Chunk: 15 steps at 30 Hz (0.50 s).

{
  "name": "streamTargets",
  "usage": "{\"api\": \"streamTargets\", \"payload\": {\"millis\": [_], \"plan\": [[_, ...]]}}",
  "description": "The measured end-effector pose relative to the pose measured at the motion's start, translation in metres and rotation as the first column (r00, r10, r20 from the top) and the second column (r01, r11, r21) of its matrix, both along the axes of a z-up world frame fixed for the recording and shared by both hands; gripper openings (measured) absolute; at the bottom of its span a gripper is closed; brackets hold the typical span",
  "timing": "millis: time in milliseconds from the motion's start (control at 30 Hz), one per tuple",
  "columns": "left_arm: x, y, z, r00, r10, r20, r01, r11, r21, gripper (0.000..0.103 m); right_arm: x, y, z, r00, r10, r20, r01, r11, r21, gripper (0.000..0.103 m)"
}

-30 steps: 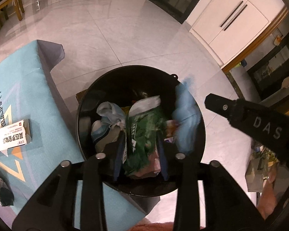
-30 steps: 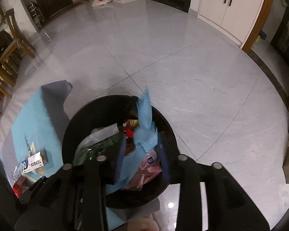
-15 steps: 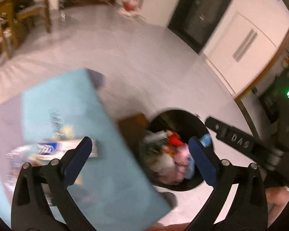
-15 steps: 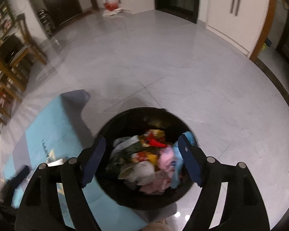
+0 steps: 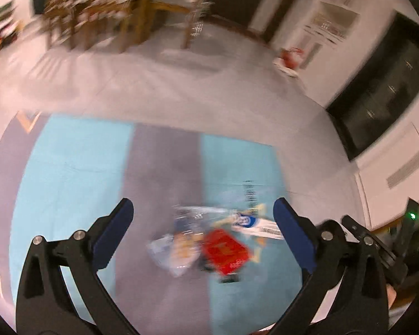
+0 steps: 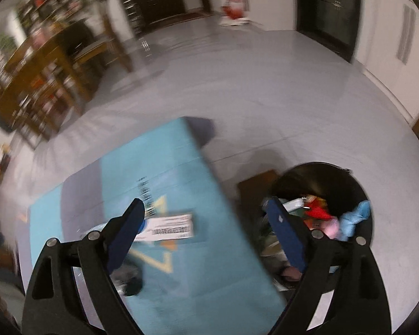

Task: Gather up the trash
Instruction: 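Grasp the clear plastic bag with the left tool while the right tool grasps the red cigarette box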

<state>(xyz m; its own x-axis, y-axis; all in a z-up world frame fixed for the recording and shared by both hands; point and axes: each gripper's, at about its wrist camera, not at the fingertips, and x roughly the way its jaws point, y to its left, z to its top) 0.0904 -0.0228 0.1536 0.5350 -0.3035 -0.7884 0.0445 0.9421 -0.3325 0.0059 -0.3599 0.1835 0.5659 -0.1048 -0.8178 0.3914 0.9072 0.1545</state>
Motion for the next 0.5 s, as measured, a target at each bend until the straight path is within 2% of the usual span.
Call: {"api": "streamTargets", "payload": {"millis": [100,200,400,500], "plan": [[0.006,0.038,-0.027,0.993,0.104,-0.062,-0.106,0.994,-0.037,0.1,0.015,0.036,-0.006,0.997,0.063,-0.034,-0.066,0.996,-0.066,0.087],[0.013,0.059,-0.053,0.982,0.151,-0.109,-0.155,0.988,-0.025,0.1,0.025,0.056,-0.011,0.994,0.095,-0.061,-0.1,0.992,-0.073,0.087],[0.023,0.059,-0.09,0.986,0.086,-0.14,-0.082,0.996,0.034,0.1,0.049,0.106,-0.03,0.971,0.215,-0.105,-0.221,0.974,-0.045,0.087],[0.026,0.054,-0.109,0.984,0.081,-0.16,-0.071,0.995,0.069,0.1,0.06,0.122,-0.044,0.957,0.256,-0.138,-0.255,0.967,0.028,0.087]]}}
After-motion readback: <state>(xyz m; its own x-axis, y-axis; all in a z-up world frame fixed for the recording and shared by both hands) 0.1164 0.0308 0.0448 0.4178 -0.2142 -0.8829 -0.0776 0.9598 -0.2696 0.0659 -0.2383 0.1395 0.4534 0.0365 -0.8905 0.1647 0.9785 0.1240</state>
